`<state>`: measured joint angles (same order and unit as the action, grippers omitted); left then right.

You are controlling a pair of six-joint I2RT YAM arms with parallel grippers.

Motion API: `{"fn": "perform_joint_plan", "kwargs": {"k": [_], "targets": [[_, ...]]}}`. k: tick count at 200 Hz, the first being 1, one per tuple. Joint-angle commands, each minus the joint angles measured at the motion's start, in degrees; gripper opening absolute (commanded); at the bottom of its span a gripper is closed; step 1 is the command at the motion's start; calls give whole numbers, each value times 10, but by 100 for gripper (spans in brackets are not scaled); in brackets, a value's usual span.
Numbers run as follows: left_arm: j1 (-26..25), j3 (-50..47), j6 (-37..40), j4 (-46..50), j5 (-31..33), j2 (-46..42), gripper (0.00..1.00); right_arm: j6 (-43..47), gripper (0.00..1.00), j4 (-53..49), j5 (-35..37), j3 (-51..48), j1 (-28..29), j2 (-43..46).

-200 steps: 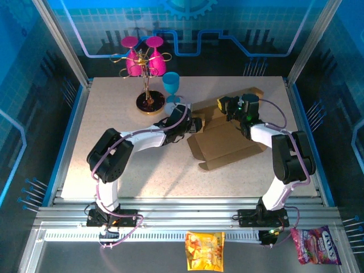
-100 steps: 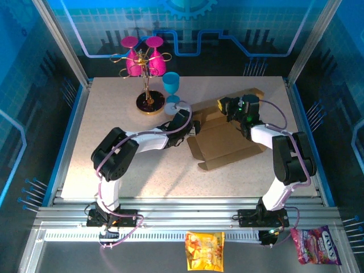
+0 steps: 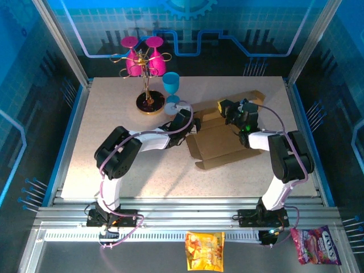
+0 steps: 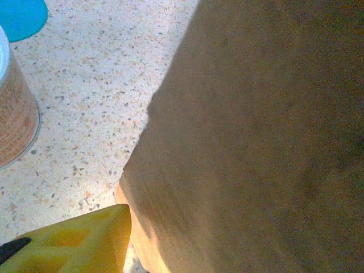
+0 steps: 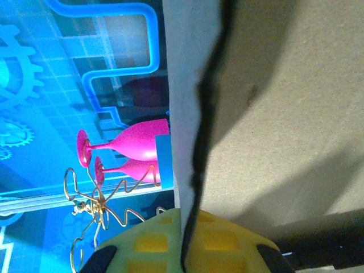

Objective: Fold the paper box

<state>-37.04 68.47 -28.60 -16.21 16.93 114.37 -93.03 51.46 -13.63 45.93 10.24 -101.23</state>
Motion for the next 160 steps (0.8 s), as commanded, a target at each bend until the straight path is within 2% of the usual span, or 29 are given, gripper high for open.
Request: {"fn": "perform_joint_plan", "kwargs": {"k": [1, 58, 80, 117, 160], "targets": [[-4, 21, -14, -18, 25, 20, 54, -10, 0, 25, 5, -22, 12, -20], [-4, 49, -16, -1, 52, 40, 55, -17, 0, 49, 5, -37, 13, -29], [-4, 62, -19, 21, 72, 53, 51, -15, 0, 39, 1, -29, 13, -27], [-4, 73, -22, 34, 84, 60, 26, -15, 0, 28, -4, -16, 12, -31], [-4, 85, -32, 50, 85, 64, 11, -18, 0, 21, -5, -11, 12, -31]]}}
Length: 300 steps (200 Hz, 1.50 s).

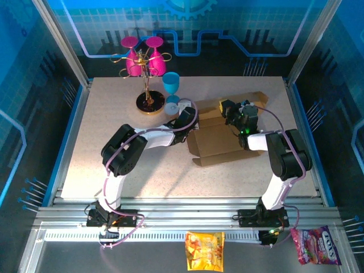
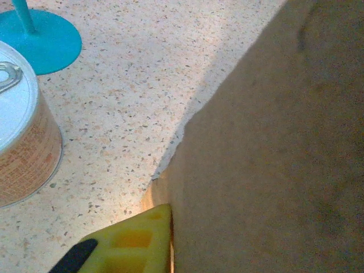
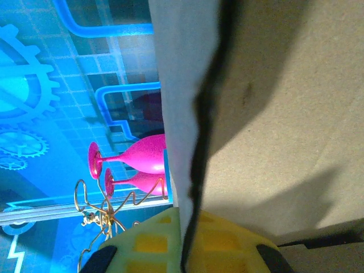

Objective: Fold the paper box

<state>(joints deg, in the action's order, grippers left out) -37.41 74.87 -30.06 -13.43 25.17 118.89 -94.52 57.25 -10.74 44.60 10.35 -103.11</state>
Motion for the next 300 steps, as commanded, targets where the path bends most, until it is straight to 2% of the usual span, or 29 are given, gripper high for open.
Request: {"fn": "perform_joint_plan", "kwargs": {"k": [1, 19, 57, 91, 136, 165, 190, 215, 234, 252, 278, 300], "targets": [[0, 22, -18, 23, 3, 18, 10, -3, 0, -37, -34, 2, 11, -12], [-1, 37, -26, 54, 9, 20, 0, -6, 0, -38, -31, 1, 11, -10], [-1, 82, -64, 162, 47, 27, 0, -5, 0, -55, -19, 3, 10, 3], [-1, 87, -74, 183, 46, 30, 0, -6, 0, -57, -22, 11, 10, 0], [0, 128, -72, 215, 38, 59, 26, -8, 0, -54, -28, 12, 7, -2], [4, 150, -75, 234, 39, 78, 27, -9, 0, -53, -30, 13, 5, -4], [9, 160, -81, 244, 34, 86, 20, -10, 0, -53, -30, 15, 3, -5], [9, 163, -89, 258, 46, 86, 0, -11, 0, -54, -29, 15, 4, -5], [8, 170, -93, 280, 55, 82, 0, -10, 0, -54, -26, 13, 4, -1], [9, 170, -87, 290, 54, 72, 0, 5, 17, -83, -18, 9, 2, 20], [9, 169, -77, 319, 54, 46, 0, 69, 46, -212, 2, 13, -2, 98], [9, 152, -64, 337, 54, 15, 0, 115, 61, -298, 5, 18, -16, 167]]}}
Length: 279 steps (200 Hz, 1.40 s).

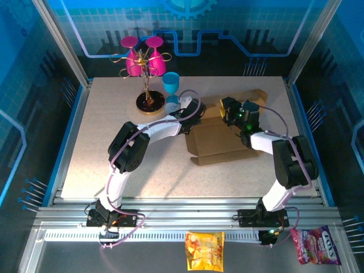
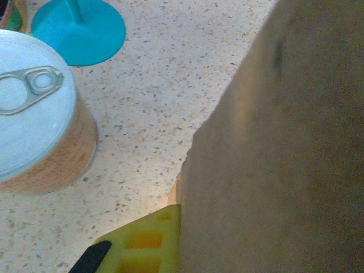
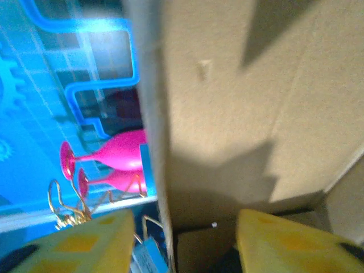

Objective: Fold the paper box

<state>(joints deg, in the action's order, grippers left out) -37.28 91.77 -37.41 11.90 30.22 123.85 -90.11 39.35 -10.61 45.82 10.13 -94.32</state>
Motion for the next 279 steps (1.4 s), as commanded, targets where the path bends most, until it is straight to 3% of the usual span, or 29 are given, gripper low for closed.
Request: {"fn": "perform_joint_plan", "kwargs": {"k": [1, 20, 44, 76, 113, 174, 279], "targets": [[7, -18, 11, 84, 3, -36, 0, 73, 62, -122, 4, 6, -15, 83], [8, -34, 24, 108, 3, -63, 0, 113, 69, -202, -6, 15, -37, 141], [10, -56, 43, 126, 2, -104, 0, 137, 72, -288, -23, 18, -70, 205], [16, -58, 64, 166, -15, -156, 0, 198, 64, -423, -39, 70, -112, 248], [29, -36, 73, 223, -55, -190, 0, 269, 58, -519, -55, 144, -137, 233], [32, -33, 80, 250, -78, -209, 0, 332, 58, -559, -79, 206, -141, 180], [33, -25, 73, 254, -97, -214, 0, 328, 56, -554, -121, 204, -115, 122]]}}
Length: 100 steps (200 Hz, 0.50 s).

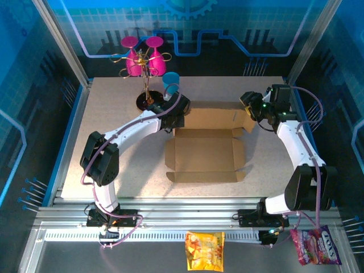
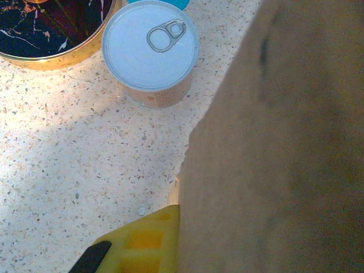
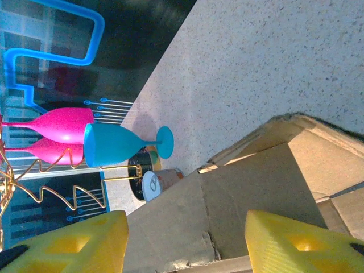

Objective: Fold the paper box

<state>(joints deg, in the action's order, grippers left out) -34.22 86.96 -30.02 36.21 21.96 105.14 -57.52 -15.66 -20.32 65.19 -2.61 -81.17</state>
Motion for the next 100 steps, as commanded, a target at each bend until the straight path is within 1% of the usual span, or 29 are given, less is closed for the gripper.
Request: {"fn": "perform_joint_plan", "kwargs": {"k": [1, 57, 84, 100], "targets": [[3, 23, -1, 11, -15, -26, 0, 1, 56, -4, -25, 10, 12, -10], [3, 36, -6, 14, -22, -22, 0, -21, 49, 9, -34, 6, 22, -15], [4, 46, -8, 19, -29, -20, 0, -12, 51, 0, -28, 7, 17, -7], [4, 53, -8, 23, -36, -19, 0, -9, 53, -1, -38, 6, 11, -11]]}}
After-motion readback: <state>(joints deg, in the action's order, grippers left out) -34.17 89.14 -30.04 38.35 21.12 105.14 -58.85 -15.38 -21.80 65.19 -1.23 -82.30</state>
